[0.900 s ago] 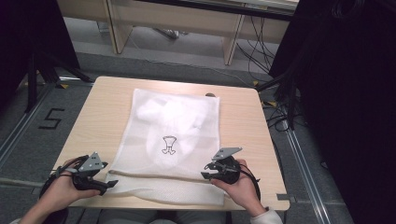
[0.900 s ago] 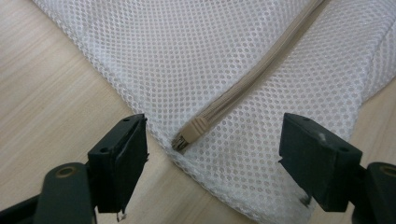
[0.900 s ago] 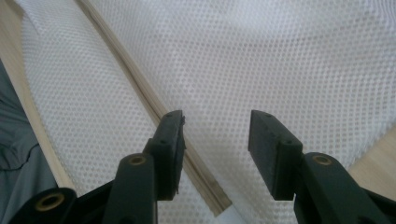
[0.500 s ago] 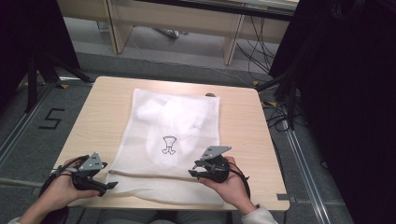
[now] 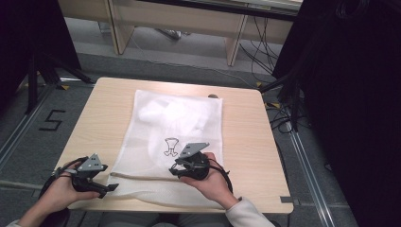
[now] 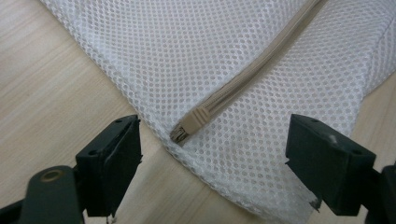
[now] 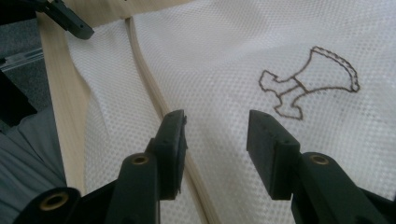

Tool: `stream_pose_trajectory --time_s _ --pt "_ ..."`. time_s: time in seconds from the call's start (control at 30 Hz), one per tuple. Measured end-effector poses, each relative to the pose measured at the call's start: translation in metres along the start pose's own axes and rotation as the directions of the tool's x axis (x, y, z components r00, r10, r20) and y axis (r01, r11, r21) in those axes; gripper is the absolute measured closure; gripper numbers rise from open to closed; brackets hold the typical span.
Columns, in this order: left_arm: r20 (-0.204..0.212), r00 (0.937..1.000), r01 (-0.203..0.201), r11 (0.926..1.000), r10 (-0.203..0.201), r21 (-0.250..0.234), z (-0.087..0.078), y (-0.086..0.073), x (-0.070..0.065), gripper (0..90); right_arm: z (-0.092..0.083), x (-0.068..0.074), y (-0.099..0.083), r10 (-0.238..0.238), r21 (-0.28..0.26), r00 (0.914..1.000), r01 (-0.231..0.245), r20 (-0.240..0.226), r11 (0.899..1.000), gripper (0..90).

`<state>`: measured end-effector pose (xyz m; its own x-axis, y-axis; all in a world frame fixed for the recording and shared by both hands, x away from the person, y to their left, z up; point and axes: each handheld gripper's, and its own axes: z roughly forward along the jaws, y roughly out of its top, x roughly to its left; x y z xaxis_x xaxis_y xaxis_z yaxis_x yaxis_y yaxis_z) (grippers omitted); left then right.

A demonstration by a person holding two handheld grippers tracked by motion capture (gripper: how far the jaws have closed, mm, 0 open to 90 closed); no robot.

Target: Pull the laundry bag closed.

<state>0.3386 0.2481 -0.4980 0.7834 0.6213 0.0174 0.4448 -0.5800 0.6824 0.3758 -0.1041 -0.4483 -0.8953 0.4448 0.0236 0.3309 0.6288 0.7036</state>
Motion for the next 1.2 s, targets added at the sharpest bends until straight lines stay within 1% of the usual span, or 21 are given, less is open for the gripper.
stream_pose_trajectory --time_s 0.07,0.1,0.27,0.3,0.33,0.37,0.4,0.43,0.5,0.53,0.57,0.63,0.67,0.77,0.83,0.87,1.03,1.07,1.13,1.17,1.2 --pt "0.014 0.9989 0.045 0.9990 -0.045 0.002 0.001 -0.001 -0.003 17.9 0.004 0.002 0.004 -0.012 -0.001 0.9999 0.012 -0.003 1.000 57.8" --pt "0.016 0.9987 0.048 0.9988 -0.048 0.003 0.001 -0.001 -0.003 17.9 0.006 0.004 0.006 -0.009 -0.004 1.0000 0.009 -0.001 1.000 57.8" --pt "0.004 1.0000 -0.004 1.0000 0.004 0.004 0.001 -0.001 0.000 17.9 0.014 0.009 0.014 -0.018 0.001 0.9998 0.018 -0.012 1.000 58.0" --pt "0.012 0.9993 0.036 0.9993 -0.036 0.004 0.001 -0.001 -0.002 17.9 0.019 0.012 0.018 -0.023 -0.005 0.9996 0.023 -0.018 1.000 58.4" --pt "0.012 0.9992 0.037 0.9993 -0.037 0.005 0.002 -0.002 -0.002 17.9 0.021 0.011 0.020 -0.048 -0.006 0.9985 0.048 -0.025 0.999 58.6" --pt "0.008 1.0000 -0.001 1.0000 0.000 0.007 0.001 -0.001 0.000 18.0 0.024 0.012 0.022 -0.063 -0.007 0.9973 0.063 -0.037 0.998 58.7" --pt "0.007 1.0000 -0.002 1.0000 0.002 0.008 0.001 -0.001 0.000 18.2 0.027 0.014 0.024 -0.062 -0.008 0.9973 0.062 -0.037 0.998 59.0" --pt "0.019 0.9993 0.033 0.9994 -0.033 0.008 0.002 -0.002 -0.002 18.4 0.029 0.015 0.027 -0.057 0.004 0.9974 0.057 -0.044 0.998 59.5" --pt "0.018 0.9991 0.038 0.9993 -0.038 0.004 0.002 -0.002 -0.003 18.4 0.035 0.019 0.031 -0.051 0.007 0.9973 0.052 -0.052 0.999 60.5" --pt "0.018 0.9991 0.038 0.9993 -0.038 0.004 0.002 -0.002 -0.003 18.4 0.038 0.021 0.033 -0.048 0.000 0.9974 0.048 -0.055 0.999 61.0" --pt "0.014 0.9999 0.008 1.0000 -0.008 0.005 0.002 -0.001 -0.001 18.3 0.041 0.022 0.036 -0.050 -0.006 0.9970 0.050 -0.059 0.999 61.9" --pt "0.013 0.9999 0.002 1.0000 -0.002 0.006 0.002 -0.001 -0.001 18.3 0.044 0.023 0.038 -0.061 -0.011 0.9959 0.061 -0.067 0.998 62.5" --pt "0.024 0.9991 0.036 0.9993 -0.036 0.004 0.002 -0.002 -0.003 18.2 0.050 0.026 0.044 -0.073 0.001 0.9939 0.073 -0.083 0.997 64.3" --pt "0.037 0.9985 0.041 0.9991 -0.041 -0.001 0.002 -0.002 -0.003 18.0 0.059 0.030 0.049 -0.078 -0.008 0.9927 0.078 -0.091 0.997 67.1" --pt "0.036 0.9992 0.014 0.9999 -0.014 -0.002 0.001 -0.002 -0.002 17.8 0.064 0.033 0.053 -0.087 0.003 0.9904 0.087 -0.108 0.996 68.9" --pt "0.040 0.9983 0.041 0.9991 -0.041 -0.001 0.002 -0.002 -0.003 17.8 0.067 0.035 0.055 -0.091 0.007 0.9895 0.092 -0.112 0.996 69.9" --pt "0.036 0.9981 0.050 0.9987 -0.050 -0.008 0.001 -0.003 -0.002 17.6 0.079 0.038 0.064 -0.098 0.002 0.9864 0.099 -0.131 0.995 72.4" --pt "0.034 0.9986 0.042 0.9990 -0.042 -0.017 0.000 -0.003 -0.001 17.6 0.082 0.040 0.066 -0.080 0.008 0.9870 0.082 -0.139 0.997 72.8" --pt "0.026 0.9983 0.052 0.9986 -0.052 -0.008 -0.001 -0.004 -0.001 17.7 0.091 0.042 0.071 -0.100 0.011 0.9828 0.103 -0.155 0.995 72.8" --pt "0.024 0.9992 0.033 0.9994 -0.033 -0.014 -0.003 -0.004 0.000 17.8 0.094 0.043 0.072 -0.099 0.014 0.9818 0.103 -0.162 0.995 72.9" --pt "0.017 0.9981 0.060 0.9978 -0.060 -0.029 -0.004 -0.005 -0.001 17.8 0.097 0.044 0.073 -0.099 0.009 0.9812 0.102 -0.166 0.995 72.9"
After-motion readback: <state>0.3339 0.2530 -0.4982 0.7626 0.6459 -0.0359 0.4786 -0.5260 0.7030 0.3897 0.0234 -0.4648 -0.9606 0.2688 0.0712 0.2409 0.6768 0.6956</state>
